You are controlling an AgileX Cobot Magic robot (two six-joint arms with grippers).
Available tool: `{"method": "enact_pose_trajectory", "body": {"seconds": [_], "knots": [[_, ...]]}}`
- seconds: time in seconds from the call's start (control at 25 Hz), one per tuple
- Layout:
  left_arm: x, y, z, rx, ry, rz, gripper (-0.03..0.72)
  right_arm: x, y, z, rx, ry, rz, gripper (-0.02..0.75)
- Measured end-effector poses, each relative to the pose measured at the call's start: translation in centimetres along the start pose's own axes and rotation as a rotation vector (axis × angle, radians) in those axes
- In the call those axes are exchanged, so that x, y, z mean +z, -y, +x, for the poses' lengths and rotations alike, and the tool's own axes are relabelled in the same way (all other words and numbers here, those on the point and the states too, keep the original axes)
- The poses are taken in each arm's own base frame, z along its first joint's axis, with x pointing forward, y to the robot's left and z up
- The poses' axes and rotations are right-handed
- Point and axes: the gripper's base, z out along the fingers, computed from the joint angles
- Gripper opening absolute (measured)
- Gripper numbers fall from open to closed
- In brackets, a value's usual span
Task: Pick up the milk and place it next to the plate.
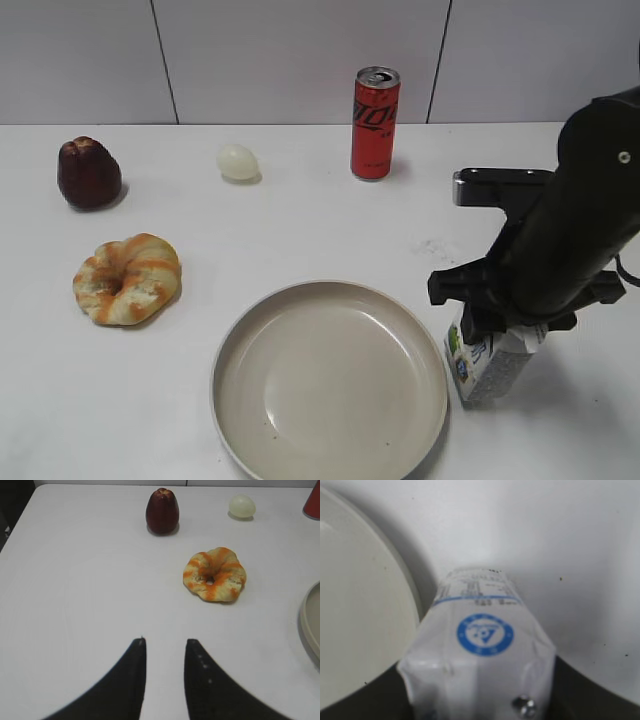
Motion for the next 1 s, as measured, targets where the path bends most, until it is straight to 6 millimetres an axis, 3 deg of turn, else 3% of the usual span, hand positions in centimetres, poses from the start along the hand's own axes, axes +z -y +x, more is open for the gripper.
{"method": "enact_pose_trajectory", "body": {"seconds": [0.12, 0.32, 0.44, 0.56, 0.76, 1.0], "knots": [[0.0, 0.0, 0.0, 0.000, 0.000, 0.000, 0.209, 0.6, 0.1, -0.1, -0.010, -0.013, 0.018, 0.346], [0.0, 0.0, 0.0, 0.000, 0.000, 0.000, 0.209, 0.6, 0.1, -0.2, -0.018, -0.008, 0.022, 0.619], [0.0, 0.0, 0.0, 0.000, 0.000, 0.000, 0.209, 0.4, 0.0, -0.2, -0.019, -0.002, 0.019, 0.647], [0.0, 0.0, 0.0, 0.000, 0.000, 0.000, 0.209, -1.2, -0.4, -1.0, -0.033, 0.055, -0.013, 0.646], [0.0, 0.0, 0.0, 0.000, 0.000, 0.000, 0.209, -5.4, -0.4, -5.7, -0.033, 0.235, -0.122, 0.638], [0.0, 0.0, 0.0, 0.000, 0.000, 0.000, 0.209, -7.7, 4.9, -12.9, 0.017, 0.361, -0.091, 0.619]]}}
